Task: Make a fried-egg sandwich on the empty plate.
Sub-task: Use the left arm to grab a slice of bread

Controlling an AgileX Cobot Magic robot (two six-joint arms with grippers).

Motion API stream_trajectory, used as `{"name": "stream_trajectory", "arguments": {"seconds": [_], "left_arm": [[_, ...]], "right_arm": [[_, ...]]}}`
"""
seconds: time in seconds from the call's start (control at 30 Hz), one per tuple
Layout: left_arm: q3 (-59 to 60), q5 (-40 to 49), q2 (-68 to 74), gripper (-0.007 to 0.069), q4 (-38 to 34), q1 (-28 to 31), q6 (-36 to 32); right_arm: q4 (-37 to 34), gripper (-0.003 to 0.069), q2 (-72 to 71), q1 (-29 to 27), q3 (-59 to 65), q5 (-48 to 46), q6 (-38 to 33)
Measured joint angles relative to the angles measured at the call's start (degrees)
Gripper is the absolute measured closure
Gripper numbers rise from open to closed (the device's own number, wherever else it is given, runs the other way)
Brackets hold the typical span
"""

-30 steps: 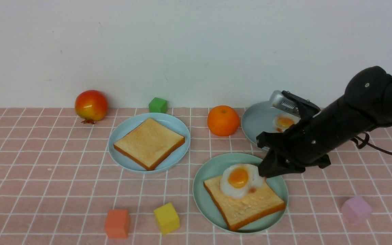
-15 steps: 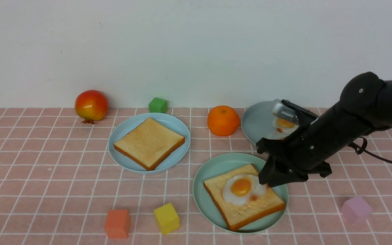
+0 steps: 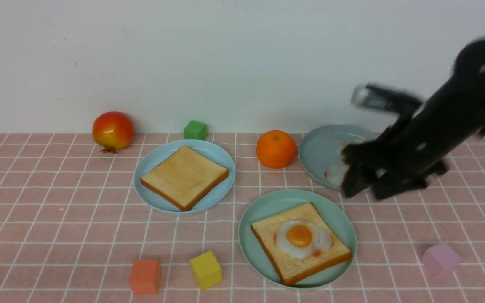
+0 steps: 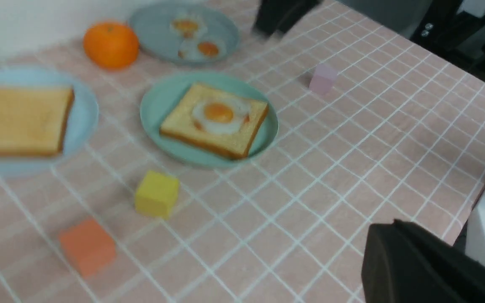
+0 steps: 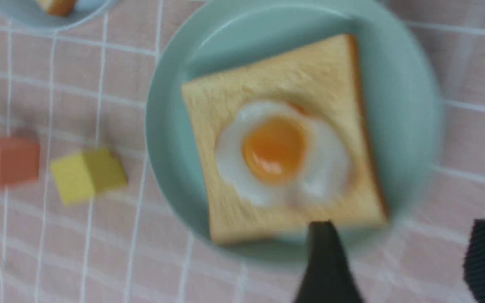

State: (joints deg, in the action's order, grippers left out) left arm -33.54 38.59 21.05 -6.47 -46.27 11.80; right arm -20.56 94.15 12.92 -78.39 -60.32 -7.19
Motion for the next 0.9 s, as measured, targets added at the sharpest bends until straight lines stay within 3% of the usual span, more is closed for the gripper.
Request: {"name": "stream_trajectory", "arguments": {"seconds": [0.1,0.17,0.3,0.4,0.53,0.67,0.7,0.8,0.9], "left_arm": [[-0.06,0.0,5.84,0.0611,3.31,0.0,5.4],[-1.6,0.0,15.44,0.0611,8.01,0.0,9.7],[-7.26,0.06,28.26,0.0611,13.97,0.0,12.51],[-12.69,0.87,35.14,0.0612,16.53,0.24,13.01],[-23.63,1.56,49.2,0.0612,15.98,5.1,10.0],[-31.3,3.19,58.95,0.0612,7.62,11.44,-0.63],[-35.25,4.64,63.35,0.0612,2.58,13.74,-6.24],[-42.88,8.3,70.78,0.0612,-5.63,18.22,-14.02],[-49.77,11.68,77.26,0.0612,-9.47,21.69,-18.14]], "right_arm": [[2.73,0.0347,-6.57,0.0,0.03,-5.09,0.76],[4.39,0.0488,-15.57,0.0,2.54,-8.28,1.0],[4.67,0.0654,-29.61,0.0,8.28,-8.92,1.08],[5.36,0.0662,-36.58,0.92,11.25,-8.68,1.08],[7.18,0.0654,-49.34,6.11,15.31,-7.77,1.08],[7.87,0.0653,-56.54,8.48,16.92,-8.25,1.08],[7.93,0.0653,-58.27,8.63,17.2,-9.03,1.08],[7.44,0.0653,-59.66,8.75,17.35,-10.03,0.96],[6.58,0.0652,-59.52,8.75,17.42,-10.32,0.12]]}}
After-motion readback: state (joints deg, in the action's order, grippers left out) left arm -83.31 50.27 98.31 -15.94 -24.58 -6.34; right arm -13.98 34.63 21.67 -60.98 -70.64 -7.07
